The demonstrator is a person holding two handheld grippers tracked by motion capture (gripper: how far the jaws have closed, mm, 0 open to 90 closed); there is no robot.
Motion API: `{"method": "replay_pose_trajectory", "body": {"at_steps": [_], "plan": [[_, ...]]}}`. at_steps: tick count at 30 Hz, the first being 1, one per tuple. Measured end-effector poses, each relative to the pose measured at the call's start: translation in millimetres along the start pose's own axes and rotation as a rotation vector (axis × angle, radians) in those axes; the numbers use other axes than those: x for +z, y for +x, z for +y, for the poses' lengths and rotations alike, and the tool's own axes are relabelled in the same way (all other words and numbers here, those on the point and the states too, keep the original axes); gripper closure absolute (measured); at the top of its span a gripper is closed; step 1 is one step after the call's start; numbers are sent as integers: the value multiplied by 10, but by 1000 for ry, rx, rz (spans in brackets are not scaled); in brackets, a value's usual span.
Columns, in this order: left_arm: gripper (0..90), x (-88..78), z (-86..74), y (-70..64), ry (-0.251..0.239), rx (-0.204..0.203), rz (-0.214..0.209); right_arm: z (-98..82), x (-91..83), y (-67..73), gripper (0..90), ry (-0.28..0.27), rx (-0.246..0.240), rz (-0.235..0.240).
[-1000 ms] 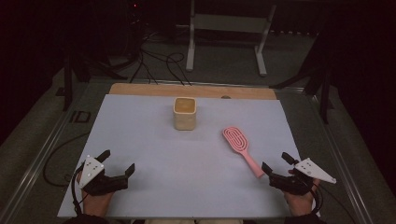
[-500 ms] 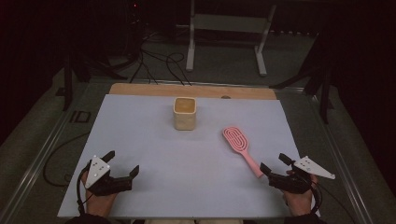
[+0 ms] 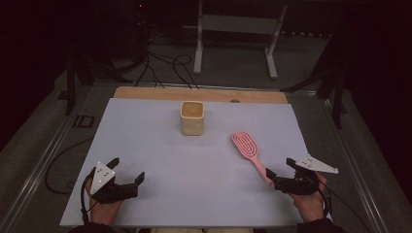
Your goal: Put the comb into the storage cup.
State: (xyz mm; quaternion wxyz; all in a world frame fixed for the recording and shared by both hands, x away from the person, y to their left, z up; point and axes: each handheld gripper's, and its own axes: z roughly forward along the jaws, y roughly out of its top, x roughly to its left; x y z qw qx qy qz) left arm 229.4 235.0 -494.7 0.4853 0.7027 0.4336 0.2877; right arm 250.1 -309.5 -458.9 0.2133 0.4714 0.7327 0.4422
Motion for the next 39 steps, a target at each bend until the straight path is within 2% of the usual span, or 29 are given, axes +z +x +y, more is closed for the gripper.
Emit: {"method": "replay_pose_trajectory", "body": {"at_steps": [1, 5, 6, 15, 20, 26, 32, 39], "plan": [[3, 1, -1, 2, 0, -1, -1, 30, 23, 6, 80, 17, 0, 0], [3, 5, -5, 0, 2, -5, 0, 91, 49, 18, 81, 28, 0, 1], [3, 4, -4, -4, 3, -2, -1, 159, 82, 35, 81, 44, -7, -3], [3, 19, -4, -17, 7, 6, -7, 299, 153, 73, 86, 98, -43, -25], [3, 29, -6, -23, 12, 10, -11, 398, 201, 77, 85, 122, -44, -30], [3, 39, -8, -29, 16, 14, -12, 486, 292, 88, 85, 179, -66, -43], [3, 51, -10, -46, 22, 22, -15, 507, 377, 81, 97, 221, -67, -55], [3, 55, -10, -51, 25, 28, -15, 508, 479, 85, 97, 249, -67, -41]]}}
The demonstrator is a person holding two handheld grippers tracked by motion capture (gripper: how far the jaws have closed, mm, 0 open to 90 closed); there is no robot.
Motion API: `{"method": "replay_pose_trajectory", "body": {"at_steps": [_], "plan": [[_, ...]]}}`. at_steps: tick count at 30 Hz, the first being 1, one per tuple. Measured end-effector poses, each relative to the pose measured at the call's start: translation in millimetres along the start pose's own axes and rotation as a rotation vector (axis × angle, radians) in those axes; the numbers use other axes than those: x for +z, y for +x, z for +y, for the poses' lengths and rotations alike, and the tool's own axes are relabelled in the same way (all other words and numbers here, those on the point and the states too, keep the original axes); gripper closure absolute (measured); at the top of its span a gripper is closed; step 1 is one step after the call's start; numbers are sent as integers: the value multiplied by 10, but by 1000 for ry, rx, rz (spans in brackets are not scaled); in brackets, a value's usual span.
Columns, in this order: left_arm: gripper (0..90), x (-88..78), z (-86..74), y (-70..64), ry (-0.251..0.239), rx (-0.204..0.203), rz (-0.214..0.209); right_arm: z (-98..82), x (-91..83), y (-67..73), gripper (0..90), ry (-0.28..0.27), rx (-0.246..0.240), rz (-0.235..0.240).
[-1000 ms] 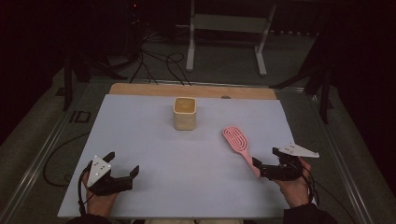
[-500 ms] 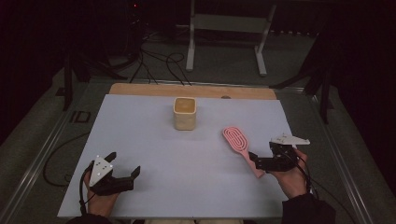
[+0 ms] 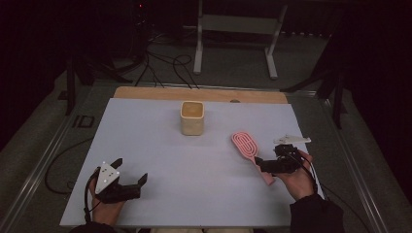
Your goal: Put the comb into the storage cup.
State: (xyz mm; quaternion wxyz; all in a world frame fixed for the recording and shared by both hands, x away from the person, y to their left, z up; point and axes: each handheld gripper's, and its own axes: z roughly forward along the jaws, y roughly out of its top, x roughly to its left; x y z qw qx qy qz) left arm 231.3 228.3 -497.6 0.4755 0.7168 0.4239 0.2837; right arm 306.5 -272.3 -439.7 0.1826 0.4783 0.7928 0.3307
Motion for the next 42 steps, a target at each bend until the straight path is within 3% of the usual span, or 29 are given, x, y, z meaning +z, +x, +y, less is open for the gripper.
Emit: {"method": "replay_pose_trajectory", "body": {"at_steps": [15, 26, 42], "plan": [[3, 5, -1, -2, 2, 1, -1, 100, 239, 28, 96, 103, -33, 0], [3, 11, -2, -6, 6, 2, -2, 115, 398, 2, 96, 177, -32, 28], [3, 18, -4, -7, 13, 3, -2, 134, 589, 9, 130, 276, -58, 21]]}}
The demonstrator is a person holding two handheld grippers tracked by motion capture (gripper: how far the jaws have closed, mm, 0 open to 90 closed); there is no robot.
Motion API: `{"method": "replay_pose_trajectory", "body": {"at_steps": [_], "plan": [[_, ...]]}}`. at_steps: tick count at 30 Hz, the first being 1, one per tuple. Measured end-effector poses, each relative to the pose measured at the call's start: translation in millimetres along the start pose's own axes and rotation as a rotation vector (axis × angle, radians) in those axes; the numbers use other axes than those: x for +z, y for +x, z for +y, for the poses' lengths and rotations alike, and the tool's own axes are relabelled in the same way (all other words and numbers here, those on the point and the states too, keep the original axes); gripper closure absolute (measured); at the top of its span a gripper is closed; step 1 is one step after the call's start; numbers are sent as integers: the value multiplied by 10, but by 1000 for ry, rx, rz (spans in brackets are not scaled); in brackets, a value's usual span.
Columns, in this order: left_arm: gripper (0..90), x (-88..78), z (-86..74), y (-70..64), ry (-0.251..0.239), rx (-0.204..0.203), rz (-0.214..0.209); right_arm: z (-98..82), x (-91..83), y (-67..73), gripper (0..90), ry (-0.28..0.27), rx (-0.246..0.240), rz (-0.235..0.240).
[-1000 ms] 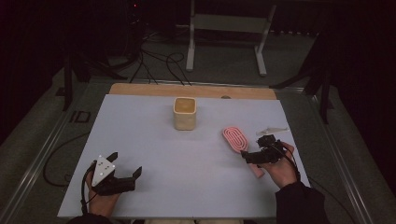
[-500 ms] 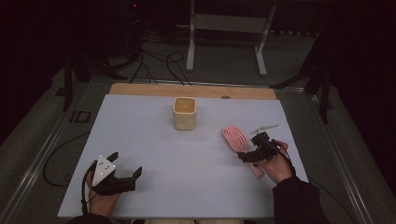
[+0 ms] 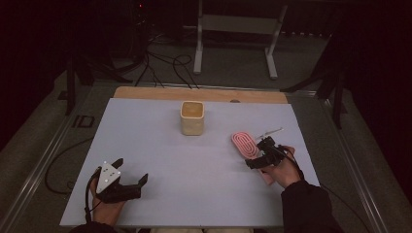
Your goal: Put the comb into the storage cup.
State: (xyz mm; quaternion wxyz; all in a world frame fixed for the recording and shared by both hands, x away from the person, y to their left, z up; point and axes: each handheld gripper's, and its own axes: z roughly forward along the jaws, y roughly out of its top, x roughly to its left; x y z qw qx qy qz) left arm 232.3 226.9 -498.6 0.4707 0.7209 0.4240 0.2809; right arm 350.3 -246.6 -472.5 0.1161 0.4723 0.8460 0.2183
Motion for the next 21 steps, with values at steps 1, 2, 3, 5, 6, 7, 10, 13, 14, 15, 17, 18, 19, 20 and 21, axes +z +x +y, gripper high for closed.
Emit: {"method": "replay_pose_trajectory", "body": {"at_steps": [1, 2, 3, 5, 6, 7, 10, 13, 14, 15, 17, 18, 19, 20, 21], "plan": [[3, 0, 0, 0, 0, 0, 0, 4, 9, -1, 135, 8, -3, 0], [3, 0, 0, 0, 0, 0, 0, 4, 9, -1, 135, 8, -3, 0], [3, 1, 0, -1, 1, 1, 0, 7, 19, 0, 139, 13, -4, -1], [3, 4, -1, -1, 1, 2, -1, 25, 54, -8, 164, 38, -10, 3], [3, 5, -1, -1, 2, 3, -1, 30, 65, -10, 178, 49, -14, 6], [3, 6, -1, -2, 3, 3, 0, 34, 76, -14, 197, 54, -17, 6], [3, 9, -1, -4, 5, 6, -1, 51, 112, -14, 254, 81, -21, 14], [3, 9, -1, -5, 6, 7, -1, 65, 157, -15, 317, 109, -26, 14], [3, 9, -1, -5, 6, 7, -1, 65, 157, -15, 317, 109, -26, 14], [3, 10, -2, -5, 6, 6, -1, 67, 169, -18, 351, 115, -30, 14], [3, 11, -2, -5, 7, 7, -1, 81, 220, -24, 441, 155, -42, 17], [3, 11, -2, -5, 7, 7, -1, 85, 233, -31, 466, 162, -44, 19], [3, 11, -2, -6, 7, 7, 0, 90, 239, -34, 488, 172, -38, 21], [3, 11, -2, -6, 8, 6, -1, 93, 246, -43, 508, 176, -36, 21], [3, 12, -2, -6, 9, 7, -1, 99, 246, -50, 526, 186, -33, 24]]}}
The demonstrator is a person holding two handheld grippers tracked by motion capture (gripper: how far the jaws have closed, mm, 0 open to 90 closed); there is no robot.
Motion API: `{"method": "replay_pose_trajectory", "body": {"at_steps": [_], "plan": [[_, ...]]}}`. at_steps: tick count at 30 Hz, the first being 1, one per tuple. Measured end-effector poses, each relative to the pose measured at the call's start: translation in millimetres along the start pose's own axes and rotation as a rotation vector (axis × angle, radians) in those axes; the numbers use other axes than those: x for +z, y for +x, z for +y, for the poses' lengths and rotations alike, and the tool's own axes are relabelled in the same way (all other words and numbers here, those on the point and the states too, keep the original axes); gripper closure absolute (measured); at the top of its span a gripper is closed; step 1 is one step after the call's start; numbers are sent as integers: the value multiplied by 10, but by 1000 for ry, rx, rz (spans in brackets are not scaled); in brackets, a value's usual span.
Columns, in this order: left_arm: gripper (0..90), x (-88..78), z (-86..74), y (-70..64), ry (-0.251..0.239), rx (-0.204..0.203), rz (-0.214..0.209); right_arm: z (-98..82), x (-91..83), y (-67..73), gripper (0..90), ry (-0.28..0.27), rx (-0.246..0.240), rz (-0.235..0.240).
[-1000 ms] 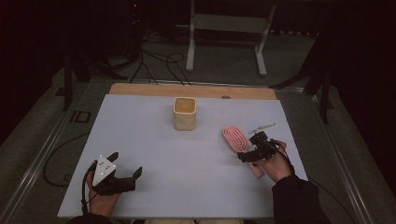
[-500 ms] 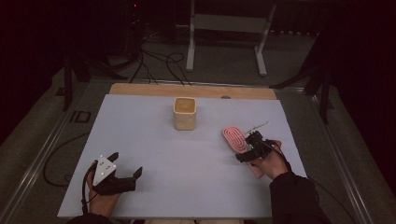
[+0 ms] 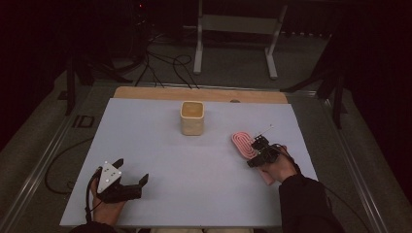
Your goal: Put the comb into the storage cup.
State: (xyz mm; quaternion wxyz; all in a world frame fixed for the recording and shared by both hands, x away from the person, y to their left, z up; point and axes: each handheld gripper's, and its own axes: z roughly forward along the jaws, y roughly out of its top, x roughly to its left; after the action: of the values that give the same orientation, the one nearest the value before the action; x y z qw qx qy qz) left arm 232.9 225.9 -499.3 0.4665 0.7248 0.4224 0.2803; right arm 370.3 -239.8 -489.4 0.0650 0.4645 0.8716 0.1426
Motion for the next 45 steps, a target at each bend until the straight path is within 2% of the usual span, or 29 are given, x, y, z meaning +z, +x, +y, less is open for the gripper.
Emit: {"method": "replay_pose_trajectory", "body": {"at_steps": [10, 14, 23, 29, 35, 45], "plan": [[3, 6, -1, 0, 6, 2, -1, 35, 8, -48, 601, 41, 26, 23], [3, 9, -2, 1, 6, 0, -1, 36, 19, -64, 604, 50, 40, 47], [3, 14, -3, -3, 9, 2, -2, 33, 20, -64, 658, 58, 46, 48], [3, 14, -3, -4, 11, 5, -2, 28, 23, -40, 664, 55, 30, 27], [3, 12, -1, -6, 12, 6, -3, 23, 30, 24, 669, 52, 0, -17], [3, 16, -2, -9, 13, 7, -2, 8, 31, 10, 668, 41, 4, -7]]}}
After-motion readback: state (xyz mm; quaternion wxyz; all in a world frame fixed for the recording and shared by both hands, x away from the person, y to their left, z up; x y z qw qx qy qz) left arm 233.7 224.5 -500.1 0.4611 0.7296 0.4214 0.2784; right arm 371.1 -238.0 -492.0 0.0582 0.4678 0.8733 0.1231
